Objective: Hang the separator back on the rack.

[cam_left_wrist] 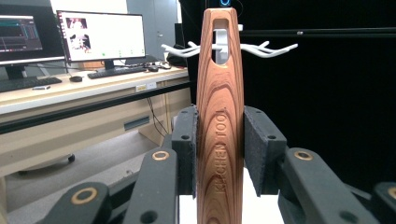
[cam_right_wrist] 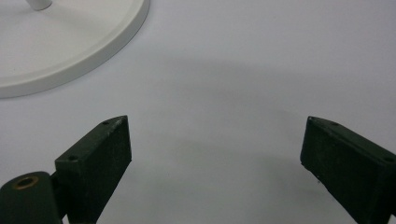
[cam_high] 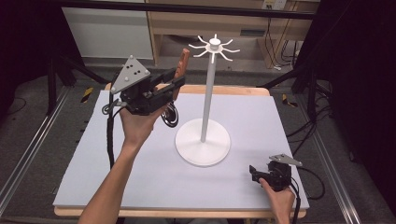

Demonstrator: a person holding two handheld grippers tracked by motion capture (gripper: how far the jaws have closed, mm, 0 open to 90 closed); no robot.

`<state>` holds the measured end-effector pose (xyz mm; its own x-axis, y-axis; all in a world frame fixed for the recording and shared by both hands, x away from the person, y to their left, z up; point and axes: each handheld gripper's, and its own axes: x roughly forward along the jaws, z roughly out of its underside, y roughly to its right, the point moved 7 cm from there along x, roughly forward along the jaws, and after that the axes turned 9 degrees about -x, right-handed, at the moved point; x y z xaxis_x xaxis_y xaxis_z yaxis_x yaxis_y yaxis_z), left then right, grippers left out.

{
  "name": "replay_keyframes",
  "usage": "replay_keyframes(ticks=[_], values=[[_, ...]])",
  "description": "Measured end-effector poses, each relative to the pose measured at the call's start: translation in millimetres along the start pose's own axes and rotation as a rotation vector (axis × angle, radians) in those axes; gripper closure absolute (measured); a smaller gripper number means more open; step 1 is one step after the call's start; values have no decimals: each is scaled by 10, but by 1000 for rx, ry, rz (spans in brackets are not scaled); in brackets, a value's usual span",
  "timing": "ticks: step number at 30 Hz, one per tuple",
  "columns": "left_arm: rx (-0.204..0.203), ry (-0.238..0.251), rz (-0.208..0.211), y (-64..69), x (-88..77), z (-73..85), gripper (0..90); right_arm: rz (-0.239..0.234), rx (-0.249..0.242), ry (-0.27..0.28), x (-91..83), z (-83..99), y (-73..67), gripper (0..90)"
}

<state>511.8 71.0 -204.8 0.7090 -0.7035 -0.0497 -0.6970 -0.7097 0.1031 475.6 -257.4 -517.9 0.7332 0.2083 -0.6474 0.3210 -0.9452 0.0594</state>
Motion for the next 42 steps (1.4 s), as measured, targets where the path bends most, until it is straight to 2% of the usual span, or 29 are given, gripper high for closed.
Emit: replay_keyframes(ticks=[6,17,27,37,42], values=[[11,-8,3,56,66,-6,668,-1,2,1,-3,-1,0,91],[7,-26,-9,43,181,41,668,-1,5,2,-8,2,6,91],[-6,-53,0,15,305,116,667,-2,5,2,-9,2,8,91],[-9,-51,-6,14,376,153,664,-4,5,2,-8,1,4,92],[-17,-27,7,11,414,175,662,-4,-3,2,-3,1,2,91]])
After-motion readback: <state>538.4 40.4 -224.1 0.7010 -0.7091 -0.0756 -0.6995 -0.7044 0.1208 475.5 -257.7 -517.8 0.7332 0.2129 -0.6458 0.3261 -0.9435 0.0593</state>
